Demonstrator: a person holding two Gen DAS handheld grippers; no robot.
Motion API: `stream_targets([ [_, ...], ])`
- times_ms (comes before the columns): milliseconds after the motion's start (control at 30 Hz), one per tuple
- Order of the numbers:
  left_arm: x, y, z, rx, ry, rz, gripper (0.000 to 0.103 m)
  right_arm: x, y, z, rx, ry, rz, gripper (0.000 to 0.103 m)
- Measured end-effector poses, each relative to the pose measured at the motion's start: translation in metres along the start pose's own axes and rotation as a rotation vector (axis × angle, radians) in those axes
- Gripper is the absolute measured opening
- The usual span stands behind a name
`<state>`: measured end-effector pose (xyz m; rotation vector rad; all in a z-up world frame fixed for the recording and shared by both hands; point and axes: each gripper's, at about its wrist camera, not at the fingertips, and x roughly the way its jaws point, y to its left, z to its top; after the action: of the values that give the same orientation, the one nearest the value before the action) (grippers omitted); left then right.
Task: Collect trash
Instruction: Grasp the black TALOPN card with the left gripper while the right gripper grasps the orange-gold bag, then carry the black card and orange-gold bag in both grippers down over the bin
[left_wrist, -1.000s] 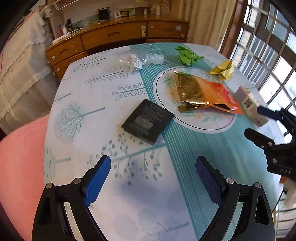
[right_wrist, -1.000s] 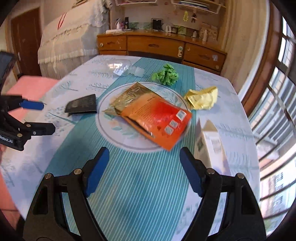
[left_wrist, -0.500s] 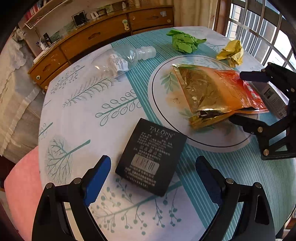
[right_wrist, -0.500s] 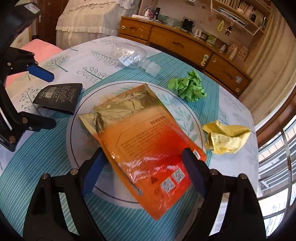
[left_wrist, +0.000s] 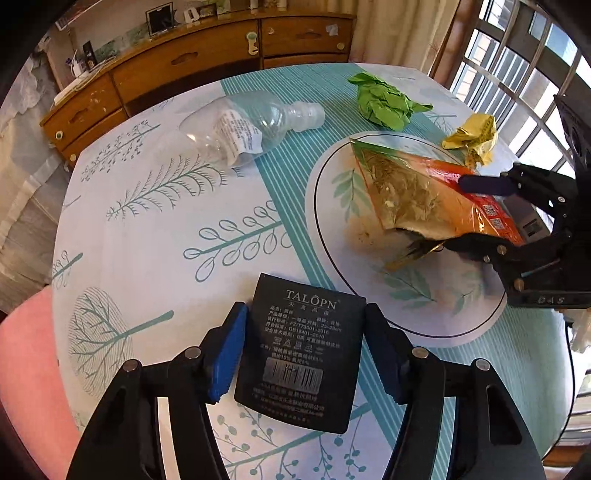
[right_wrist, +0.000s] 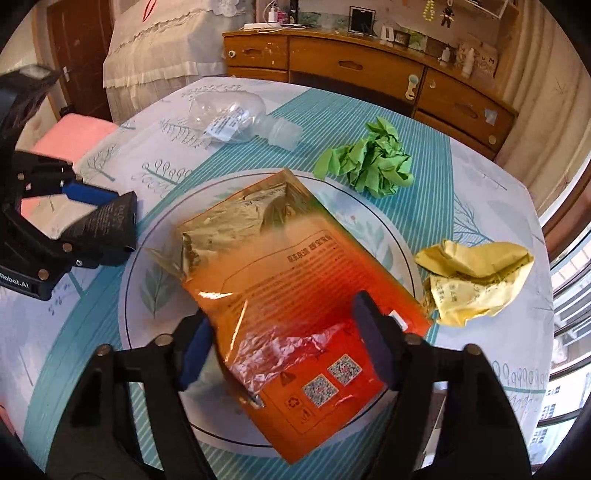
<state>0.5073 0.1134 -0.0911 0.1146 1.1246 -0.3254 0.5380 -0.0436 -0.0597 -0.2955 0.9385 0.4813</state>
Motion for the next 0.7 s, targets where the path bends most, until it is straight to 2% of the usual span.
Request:
stream_targets([
  [33, 0.0, -0.001, -0.001, 0.001, 0.001, 0.002, 0.062, -0.002, -0.001, 0.001, 0.015, -0.005, 0.013, 0.044],
  [67, -0.001, -0.001, -0.002, 0.001, 0.0, 0.004, 0.062, -0.004, -0.003, 0.002, 0.029, -0.009, 0.026, 0.035],
  [100, -0.002, -0.002, -0.003, -0.001, -0.001, 0.004, 0.061, -0.005, -0.005, 0.003, 0.051, -0.013, 0.034, 0.031],
  [133, -0.003, -0.002, -0.004, -0.01, -0.003, 0.003, 0.06, -0.006, -0.007, 0.004, 0.065, -0.012, 0.028, 0.019],
  [167, -0.004, -0.002, -0.005, -0.019, -0.004, 0.002, 0.06, -0.007, -0.009, 0.004, 0.076, -0.014, 0.009, 0.014],
  [400, -0.031, -0.007, -0.029, -0.085, -0.008, -0.006, 0.058, -0.041, -0.023, -0.012, 0.229, -0.068, 0.069, 0.01],
  [600, -0.086, -0.028, -0.06, -0.078, -0.055, -0.013, 0.058, -0.108, -0.019, -0.038, 0.353, -0.121, 0.17, 0.009],
  [700, -0.121, -0.041, -0.085, -0.08, -0.081, -0.018, 0.058, -0.142, -0.007, -0.057, 0.383, -0.131, 0.222, 0.009],
])
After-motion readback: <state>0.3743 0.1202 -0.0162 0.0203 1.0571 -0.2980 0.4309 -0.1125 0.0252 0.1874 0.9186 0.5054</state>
